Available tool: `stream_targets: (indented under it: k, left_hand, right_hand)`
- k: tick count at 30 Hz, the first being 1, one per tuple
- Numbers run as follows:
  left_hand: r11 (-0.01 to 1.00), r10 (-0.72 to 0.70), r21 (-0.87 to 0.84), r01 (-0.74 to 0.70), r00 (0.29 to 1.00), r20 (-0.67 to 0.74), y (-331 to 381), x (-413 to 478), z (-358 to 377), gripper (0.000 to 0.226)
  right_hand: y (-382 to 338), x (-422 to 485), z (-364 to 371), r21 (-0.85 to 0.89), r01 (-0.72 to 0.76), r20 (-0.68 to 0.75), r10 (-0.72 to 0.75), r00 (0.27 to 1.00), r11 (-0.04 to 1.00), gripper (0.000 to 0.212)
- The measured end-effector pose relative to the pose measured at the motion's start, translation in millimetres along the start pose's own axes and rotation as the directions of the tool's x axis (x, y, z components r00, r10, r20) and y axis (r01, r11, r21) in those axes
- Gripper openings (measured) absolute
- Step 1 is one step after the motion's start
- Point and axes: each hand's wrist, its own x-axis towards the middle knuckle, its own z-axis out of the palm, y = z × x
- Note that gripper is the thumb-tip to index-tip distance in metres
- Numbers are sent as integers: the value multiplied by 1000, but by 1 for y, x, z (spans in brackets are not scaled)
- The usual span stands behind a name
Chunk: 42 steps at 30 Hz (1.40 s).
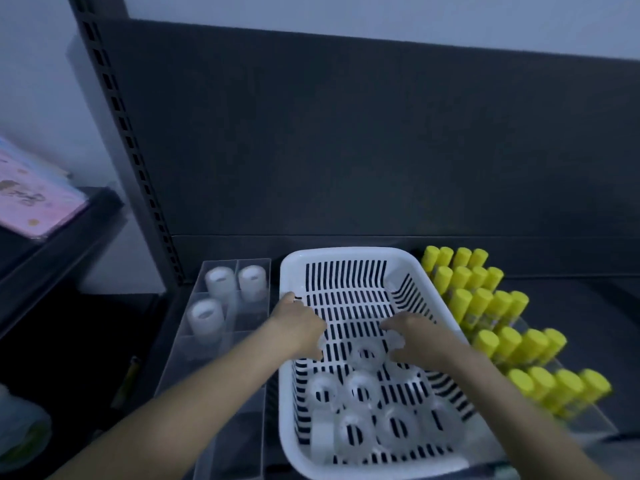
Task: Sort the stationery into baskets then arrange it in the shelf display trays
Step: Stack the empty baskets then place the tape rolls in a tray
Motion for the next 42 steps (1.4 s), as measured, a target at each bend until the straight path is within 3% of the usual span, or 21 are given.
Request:
stream_targets:
  k: [3,5,8,11,15,21,28,34,37,42]
  left_hand:
    - [995,13,-96,-12,1000,7,4,7,2,28]
    - [948,-11,-318,-9,998,-62,7,10,2,28]
    - [775,-73,-632,-31,988,-138,15,20,3,30]
    - [633,-58,-772,-55,991,-118,25,31,3,47]
    - [669,19,-743,-20,1000,-10,33,41,3,70]
    - [764,109,-644,-37,991,72,41,50,-1,68]
    - [819,153,-573,-32,974,164,42,51,-12,58]
    - [835,110,-547,-57,992,64,48,53,-12,42]
    - [821,64,-569,-51,998,3,40,50,-11,45]
    - [689,-89,-723,-51,984,-154,14,35,-18,40]
  right_hand:
    - [4,-2,5,64,-14,54,11,999,998,73]
    - [6,1,5,91,-29,61,24,998,995,78]
    - [8,12,5,125,11,-14,-9,1000,992,72]
    - [13,20,7,195,60,-101,-40,994,979,64]
    - [20,26,6,266,36,-261,37,965,963,49]
    - [17,44,8,186,-52,-134,78,988,981,40]
    - [17,52,13,269,-87,-191,141,971,959,47]
    - [18,54,12,304,-91,-229,165,959,948,41]
    - [18,53,9,369,-79,-281,193,940,926,52]
    - [14,47,0,487,17,-397,204,895,873,58]
